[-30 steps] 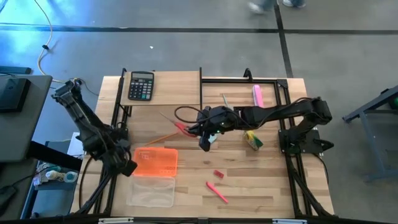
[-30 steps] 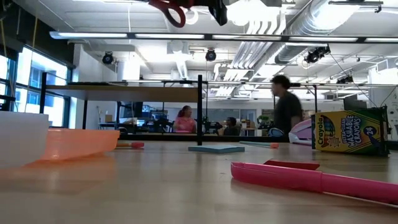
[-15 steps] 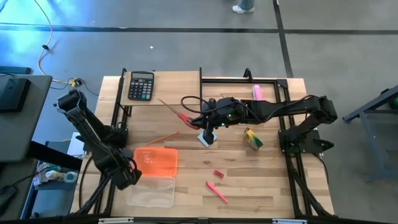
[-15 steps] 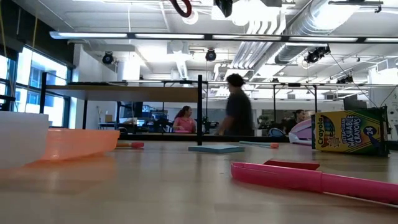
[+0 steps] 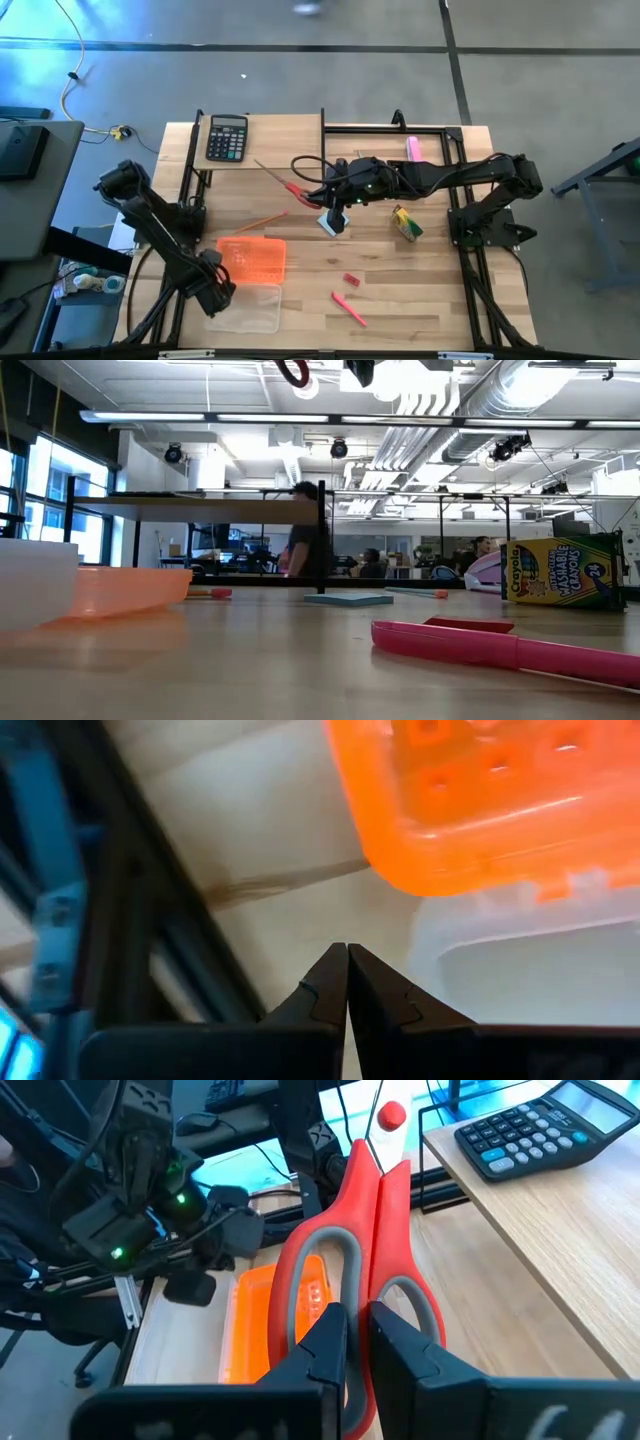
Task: Pack school essentials
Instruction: Put the red scissors in the orange supply box
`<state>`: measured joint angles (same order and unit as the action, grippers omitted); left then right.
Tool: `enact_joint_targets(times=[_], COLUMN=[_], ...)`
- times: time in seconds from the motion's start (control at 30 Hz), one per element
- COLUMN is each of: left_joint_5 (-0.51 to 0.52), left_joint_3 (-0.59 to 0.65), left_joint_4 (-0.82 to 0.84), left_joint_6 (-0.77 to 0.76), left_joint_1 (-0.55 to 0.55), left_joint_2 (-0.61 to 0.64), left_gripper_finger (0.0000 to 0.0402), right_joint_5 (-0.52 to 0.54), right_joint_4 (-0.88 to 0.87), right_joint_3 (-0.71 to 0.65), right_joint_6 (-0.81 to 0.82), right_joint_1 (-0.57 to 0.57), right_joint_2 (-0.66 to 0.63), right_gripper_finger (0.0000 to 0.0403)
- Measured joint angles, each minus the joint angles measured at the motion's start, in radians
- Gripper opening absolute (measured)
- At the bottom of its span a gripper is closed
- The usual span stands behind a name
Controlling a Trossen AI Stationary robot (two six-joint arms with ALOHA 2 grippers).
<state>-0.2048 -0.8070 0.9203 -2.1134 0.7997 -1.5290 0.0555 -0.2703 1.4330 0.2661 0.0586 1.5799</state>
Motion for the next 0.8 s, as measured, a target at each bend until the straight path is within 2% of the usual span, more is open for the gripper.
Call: enact_joint_targets(times=[0.33, 0.6, 0.8], left_joint_5=[0.016, 0.119, 0.151], left_joint_3=[0.001, 0.001, 0.001], left_joint_4=[-0.048, -0.150, -0.243], left_joint_6=[0.098, 0.162, 0.226], left_joint_1=[-0.088, -0.170, -0.228], left_joint_2=[-0.061, -0.062, -0.062], left_gripper_finger=[0.0000, 0.0000, 0.0000], right_joint_5=[-0.008, -0.011, -0.011], right_joint_4=[-0.003, -0.013, -0.035], right_joint_3=[0.000, 0.000, 0.000], right_joint_6=[-0.006, -0.017, -0.021], right_joint_1=[0.000, 0.000, 0.000], right_joint_2=[0.000, 0.000, 0.000], right_gripper_finger=[0.0016, 0.0016, 0.0016])
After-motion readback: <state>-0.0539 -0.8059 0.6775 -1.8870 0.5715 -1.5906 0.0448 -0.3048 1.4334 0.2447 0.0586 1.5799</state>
